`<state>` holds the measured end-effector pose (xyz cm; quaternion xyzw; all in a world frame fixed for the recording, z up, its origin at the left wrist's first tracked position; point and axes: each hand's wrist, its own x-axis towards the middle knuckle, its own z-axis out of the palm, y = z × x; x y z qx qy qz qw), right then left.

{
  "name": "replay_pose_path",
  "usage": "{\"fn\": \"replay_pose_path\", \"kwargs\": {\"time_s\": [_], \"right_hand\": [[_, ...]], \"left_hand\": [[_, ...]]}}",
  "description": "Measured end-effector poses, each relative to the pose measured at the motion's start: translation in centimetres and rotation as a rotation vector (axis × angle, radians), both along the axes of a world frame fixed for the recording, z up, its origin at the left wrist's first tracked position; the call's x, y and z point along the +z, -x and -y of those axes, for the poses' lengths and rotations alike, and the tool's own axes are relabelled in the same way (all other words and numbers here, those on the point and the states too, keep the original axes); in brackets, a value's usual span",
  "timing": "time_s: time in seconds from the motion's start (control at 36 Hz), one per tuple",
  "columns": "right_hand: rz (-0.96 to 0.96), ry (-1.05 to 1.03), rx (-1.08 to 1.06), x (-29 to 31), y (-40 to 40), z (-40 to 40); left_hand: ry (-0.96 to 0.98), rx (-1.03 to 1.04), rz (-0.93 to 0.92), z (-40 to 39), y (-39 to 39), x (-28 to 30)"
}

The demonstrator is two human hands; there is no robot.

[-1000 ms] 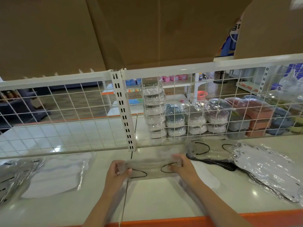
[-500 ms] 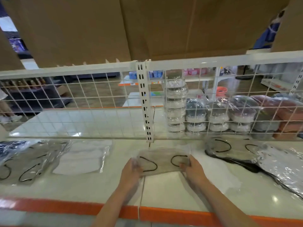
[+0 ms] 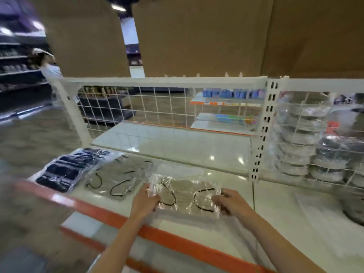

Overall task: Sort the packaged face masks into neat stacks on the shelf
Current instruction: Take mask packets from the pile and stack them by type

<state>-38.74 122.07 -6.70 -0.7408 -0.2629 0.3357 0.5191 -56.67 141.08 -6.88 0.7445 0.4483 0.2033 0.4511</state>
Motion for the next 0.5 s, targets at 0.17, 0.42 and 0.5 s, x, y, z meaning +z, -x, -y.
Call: {"fn": "replay_pose_path", "kwargs": {"time_s": [0.17, 0.42, 0.5], "right_hand": [[0.091, 0.102, 0.087, -1.4, 5.8, -8.8], [0.153, 0.116, 0.103, -1.8, 12.0, -19.7], [0.187, 0.132, 0.105, -1.6, 13.6, -22.0]], "left_hand": [[-0.057, 0.179, -0.078, -7.9, 6.1, -0.7], [-0.348, 0.043, -0.255, -13.8, 11.0, -0.5], [-0.395, -0.143, -0.325, -14.0, 11.6, -1.6]]}}
